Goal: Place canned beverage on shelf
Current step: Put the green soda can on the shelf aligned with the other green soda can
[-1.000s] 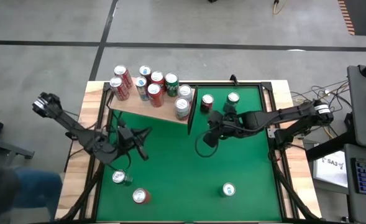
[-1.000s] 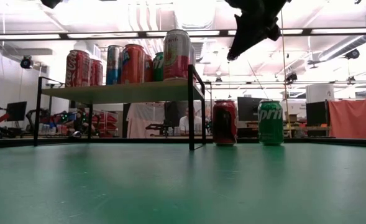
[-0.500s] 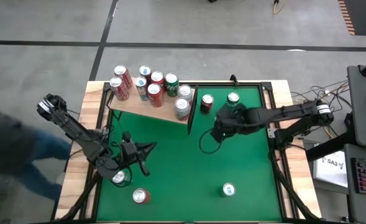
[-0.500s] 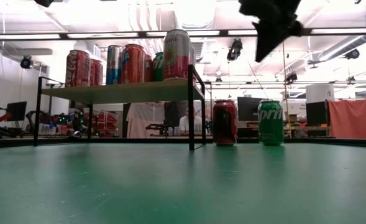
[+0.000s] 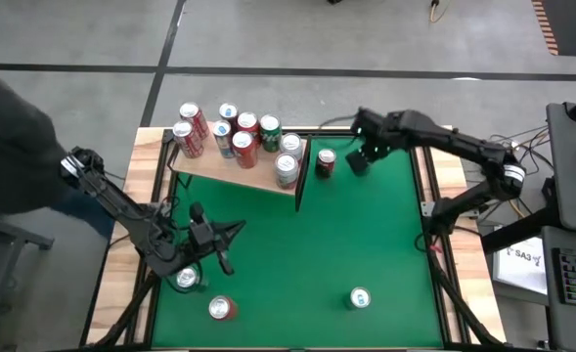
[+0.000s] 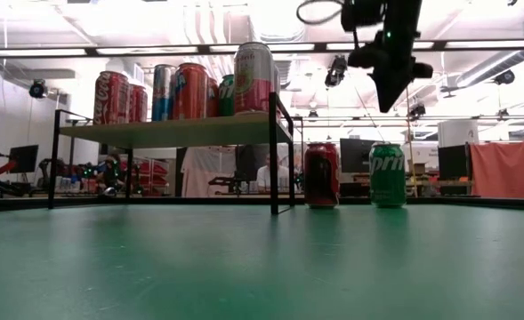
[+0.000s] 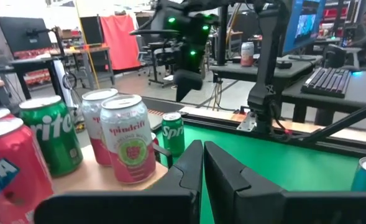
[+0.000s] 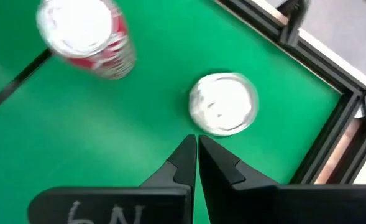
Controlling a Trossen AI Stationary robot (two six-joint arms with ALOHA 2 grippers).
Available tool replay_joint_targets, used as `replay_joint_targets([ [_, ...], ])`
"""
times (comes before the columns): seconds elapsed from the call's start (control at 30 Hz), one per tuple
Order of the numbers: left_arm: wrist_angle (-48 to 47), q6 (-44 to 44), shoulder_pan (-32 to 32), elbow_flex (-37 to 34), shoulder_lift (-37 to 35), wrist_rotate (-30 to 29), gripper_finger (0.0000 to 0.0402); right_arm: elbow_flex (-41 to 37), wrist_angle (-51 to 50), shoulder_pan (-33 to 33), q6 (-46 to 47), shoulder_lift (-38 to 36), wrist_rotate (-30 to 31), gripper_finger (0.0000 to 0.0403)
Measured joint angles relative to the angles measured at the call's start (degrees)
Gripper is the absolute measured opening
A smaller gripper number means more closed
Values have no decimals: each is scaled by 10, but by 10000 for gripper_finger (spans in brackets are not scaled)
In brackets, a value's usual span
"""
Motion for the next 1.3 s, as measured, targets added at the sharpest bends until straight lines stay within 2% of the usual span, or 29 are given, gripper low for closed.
replay_joint_targets([
  [0.23, 5, 59, 2, 0, -20, -1, 0, 0, 27, -105, -85, 0, -17, 10],
  [0.37, 5, 86, 6, 0, -38, -1, 0, -1, 26, -129, -85, 0, -84, 33],
  [0.43, 5, 102, 7, 0, -45, -1, 0, -1, 27, -130, -95, 0, -105, 56],
  [0.53, 5, 124, 11, 0, -50, -1, 0, -1, 23, -129, -105, 0, -107, 102],
  [0.8, 5, 171, 27, 0, -53, -1, 0, -2, 23, -129, -45, 0, -102, 251],
  [0.93, 5, 186, 39, 0, -53, -2, 0, -10, 25, -129, -24, 2, -101, 308],
  [1.1, 5, 202, 49, 0, -53, -2, 0, -21, 41, -129, -23, 24, -100, 353],
  [1.3, 4, 202, 53, 0, -53, -2, 0, -22, 49, -129, -10, 62, -99, 363],
])
